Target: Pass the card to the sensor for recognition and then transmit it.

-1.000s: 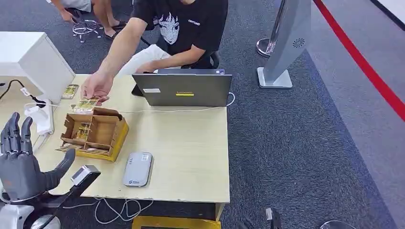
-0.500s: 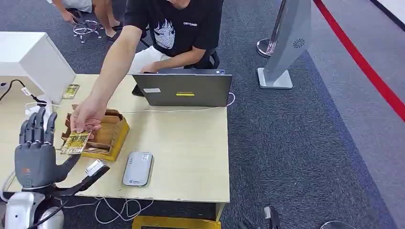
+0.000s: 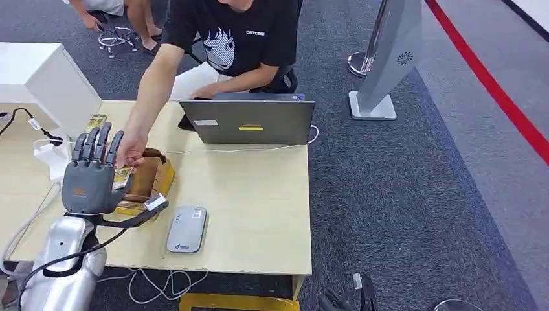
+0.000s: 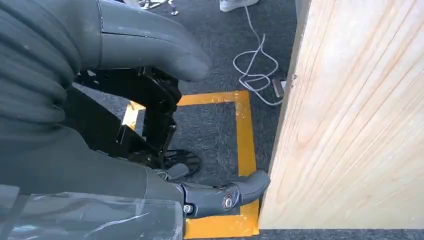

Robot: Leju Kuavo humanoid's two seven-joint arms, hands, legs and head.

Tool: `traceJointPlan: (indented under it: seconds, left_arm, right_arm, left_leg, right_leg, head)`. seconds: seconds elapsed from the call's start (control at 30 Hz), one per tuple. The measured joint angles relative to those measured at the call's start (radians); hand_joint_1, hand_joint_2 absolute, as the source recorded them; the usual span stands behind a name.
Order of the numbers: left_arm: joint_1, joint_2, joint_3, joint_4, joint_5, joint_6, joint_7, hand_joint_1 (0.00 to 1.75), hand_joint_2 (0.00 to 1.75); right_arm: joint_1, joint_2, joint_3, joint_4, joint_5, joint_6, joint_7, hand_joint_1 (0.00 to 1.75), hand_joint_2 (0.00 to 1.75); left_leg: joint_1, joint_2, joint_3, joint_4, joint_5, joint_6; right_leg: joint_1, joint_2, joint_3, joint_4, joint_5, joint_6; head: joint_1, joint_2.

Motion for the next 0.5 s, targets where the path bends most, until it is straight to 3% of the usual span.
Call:
traceJointPlan:
  seconds: [0.4,0.43,0.5]
  left_arm:
    - [-0.015,0.002,-0.003,0.026,0.003,0.010,0.005,0.00,1.75]
    - [-0.016,0.002,-0.003,0.026,0.003,0.010,0.005,1.71,1.75]
    - [-0.016,0.002,-0.003,0.028,0.003,0.010,0.005,1.75,1.75]
  right_arm:
    - [0.001,0.000,0.000,0.000,0.000,0.000,-0.001,0.00,1.75]
    - [0.001,0.000,0.000,0.000,0.000,0.000,-0.001,0.00,1.75]
    - [0.001,0.000,0.000,0.000,0.000,0.000,-0.001,0.00,1.75]
  left_leg:
    - [0.000,0.000,0.000,0.000,0.000,0.000]
    - [0.000,0.000,0.000,0.000,0.000,0.000]
    - [0.000,0.000,0.000,0.000,0.000,0.000]
  right_leg:
    - [0.000,0.000,0.000,0.000,0.000,0.000]
    - [0.000,0.000,0.000,0.000,0.000,0.000]
    - [0.000,0.000,0.000,0.000,0.000,0.000]
  head:
    - [0.000,0.000]
    - [0.000,0.000]
    - [0.000,0.000]
